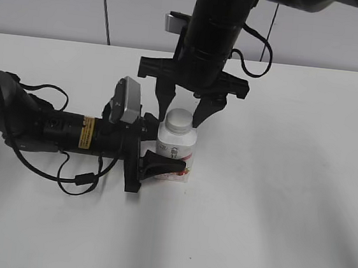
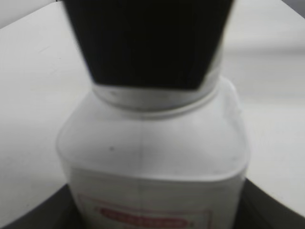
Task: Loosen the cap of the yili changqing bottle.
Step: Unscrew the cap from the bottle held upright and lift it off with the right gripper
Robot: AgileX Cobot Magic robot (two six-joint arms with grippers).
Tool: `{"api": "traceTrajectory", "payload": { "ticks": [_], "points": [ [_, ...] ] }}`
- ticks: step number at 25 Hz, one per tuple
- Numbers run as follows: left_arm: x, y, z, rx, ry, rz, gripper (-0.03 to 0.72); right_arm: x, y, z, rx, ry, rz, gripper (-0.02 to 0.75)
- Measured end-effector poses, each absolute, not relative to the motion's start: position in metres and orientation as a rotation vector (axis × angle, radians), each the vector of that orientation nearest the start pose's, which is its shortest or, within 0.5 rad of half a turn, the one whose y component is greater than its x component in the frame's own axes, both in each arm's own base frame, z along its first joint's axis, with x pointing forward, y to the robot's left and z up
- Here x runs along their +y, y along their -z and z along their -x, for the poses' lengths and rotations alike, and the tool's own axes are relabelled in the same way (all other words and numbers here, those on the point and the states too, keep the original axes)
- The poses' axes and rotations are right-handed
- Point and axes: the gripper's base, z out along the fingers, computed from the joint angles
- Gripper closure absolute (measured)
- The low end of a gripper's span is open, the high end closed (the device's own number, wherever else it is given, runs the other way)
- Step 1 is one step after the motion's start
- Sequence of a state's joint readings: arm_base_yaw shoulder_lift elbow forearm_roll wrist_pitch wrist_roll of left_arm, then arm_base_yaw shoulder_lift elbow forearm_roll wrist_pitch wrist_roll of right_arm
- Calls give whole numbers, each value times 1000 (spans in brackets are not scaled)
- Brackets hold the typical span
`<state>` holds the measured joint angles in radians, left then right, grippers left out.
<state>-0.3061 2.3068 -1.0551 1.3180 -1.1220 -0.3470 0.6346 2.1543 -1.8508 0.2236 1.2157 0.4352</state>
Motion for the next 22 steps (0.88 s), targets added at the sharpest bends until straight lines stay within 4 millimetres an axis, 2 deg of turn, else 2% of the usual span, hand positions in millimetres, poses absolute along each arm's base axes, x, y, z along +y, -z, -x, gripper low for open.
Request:
{"api": "traceTrajectory", "payload": {
  "ticks": [12,16,20,22],
  "points": [
    [-188,-56,-331,1442,936,-1390,267,282,-214,-352,3109,-382,212,341],
    [-188,-56,-331,1443,936,-1389,267,282,-214,-352,3108,-382,222,342],
    [-188,-56,-331,1445,936,-1388,268,282,-214,-352,3096,-381,300,342],
    [-188,-56,-331,1445,936,-1388,268,282,-214,-352,3076,-379,402,342]
  ]
}}
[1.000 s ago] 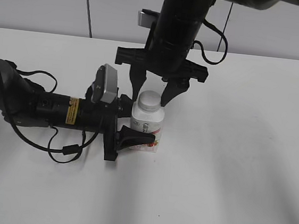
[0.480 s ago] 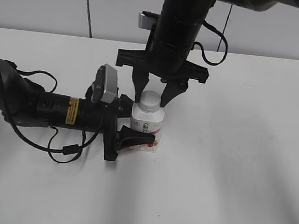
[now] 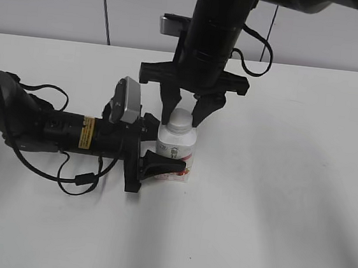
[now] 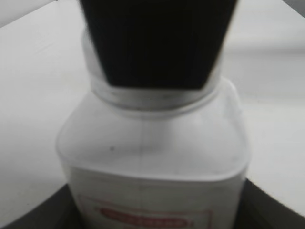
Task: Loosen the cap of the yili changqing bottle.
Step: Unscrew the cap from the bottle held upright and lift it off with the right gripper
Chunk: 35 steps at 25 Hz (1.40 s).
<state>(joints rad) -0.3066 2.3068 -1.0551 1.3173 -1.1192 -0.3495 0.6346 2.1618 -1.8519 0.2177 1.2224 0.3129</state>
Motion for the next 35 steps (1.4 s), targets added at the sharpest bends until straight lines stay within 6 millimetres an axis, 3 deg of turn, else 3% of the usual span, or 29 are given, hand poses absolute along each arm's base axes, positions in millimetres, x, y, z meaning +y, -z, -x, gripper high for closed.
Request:
{"api": "traceTrajectory", "payload": {
  "ticks": [11,15,27,35],
  "points": [
    [-188,-56,-331,1446,935,-1389,284,282,-214,-352,2767,-344,1249,344],
    [-188,-56,-331,1446,934,-1389,291,282,-214,-352,2634,-329,1474,345],
    [-188,-56,-331,1441,936,-1391,298,282,-214,-352,2243,-287,1964,345],
    [-188,-56,-331,1441,937,-1391,300,282,-214,-352,2172,-279,2035,345]
  ]
}}
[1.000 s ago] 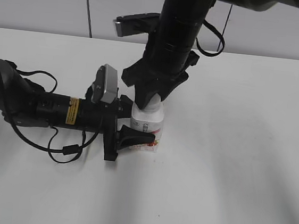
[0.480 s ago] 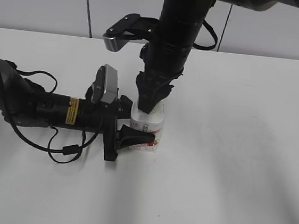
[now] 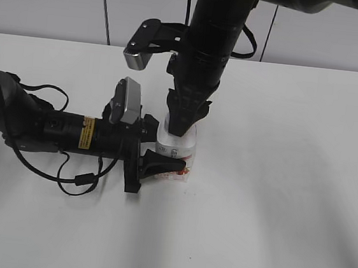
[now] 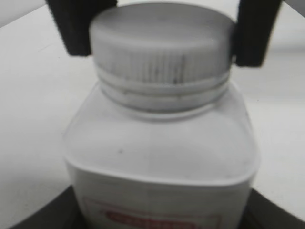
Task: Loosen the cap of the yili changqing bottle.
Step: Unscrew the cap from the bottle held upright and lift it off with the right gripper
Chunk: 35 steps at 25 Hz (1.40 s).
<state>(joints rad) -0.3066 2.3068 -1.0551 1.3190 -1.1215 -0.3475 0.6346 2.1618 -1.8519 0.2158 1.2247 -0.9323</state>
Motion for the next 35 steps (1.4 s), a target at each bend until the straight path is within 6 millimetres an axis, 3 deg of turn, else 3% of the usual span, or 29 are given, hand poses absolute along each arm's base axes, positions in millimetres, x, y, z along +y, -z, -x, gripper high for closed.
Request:
{"api": "traceTrajectory", "payload": {
  "ticks": [8,15,20,24,29,35],
  "points": [
    [-188,-56,-331,1441,937,-1391,300,282,-213,-352,2170,-279,2039,325],
    [-188,-56,-331,1440,937,-1391,301,284,-210,-351,2173,-315,2033,160],
    [-188,-56,-331,1440,937,-1391,301,284,-214,-351,2184,-317,2012,156],
    [-188,-56,-331,1440,937,-1391,301,280,-231,-349,2221,-278,1933,155],
    [-188,-56,-331,1440,937,-1391,302,277,-250,-351,2385,-255,1672,156],
    [-188,-56,-331,1453,945,-1381,302,277,-254,-351,2761,-331,1023,155]
  ]
}}
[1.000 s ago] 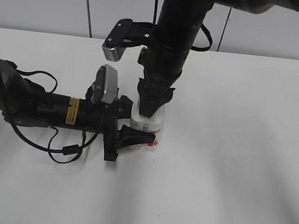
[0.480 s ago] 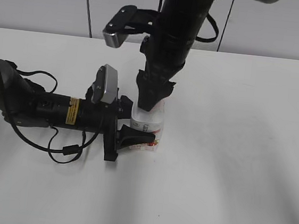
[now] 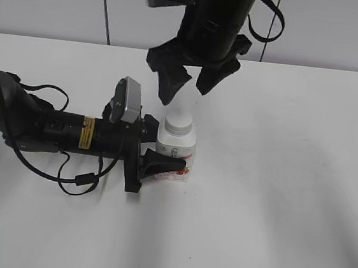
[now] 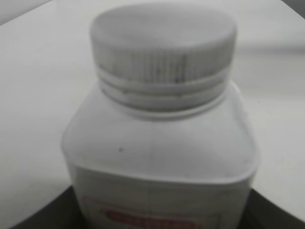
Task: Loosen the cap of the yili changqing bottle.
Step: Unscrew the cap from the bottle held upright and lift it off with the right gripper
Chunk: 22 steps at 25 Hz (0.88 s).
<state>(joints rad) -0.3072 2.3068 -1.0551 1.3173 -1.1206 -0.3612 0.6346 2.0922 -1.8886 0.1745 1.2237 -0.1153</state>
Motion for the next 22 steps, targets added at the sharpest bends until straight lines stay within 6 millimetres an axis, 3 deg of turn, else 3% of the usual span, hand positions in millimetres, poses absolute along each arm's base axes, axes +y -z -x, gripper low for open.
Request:
{"api": "traceTrajectory", "payload": {
  "ticks": [4,10,22],
  "points": [
    [-188,-56,-331,1454,946,-1381,302,276,-254,-351,2880,-351,709,155],
    [-188,-56,-331,1454,945,-1380,302,276,-254,-351,2955,-371,432,155],
    [-189,-57,-332,1470,942,-1358,302,284,-234,-353,3058,-434,207,155]
  ]
}}
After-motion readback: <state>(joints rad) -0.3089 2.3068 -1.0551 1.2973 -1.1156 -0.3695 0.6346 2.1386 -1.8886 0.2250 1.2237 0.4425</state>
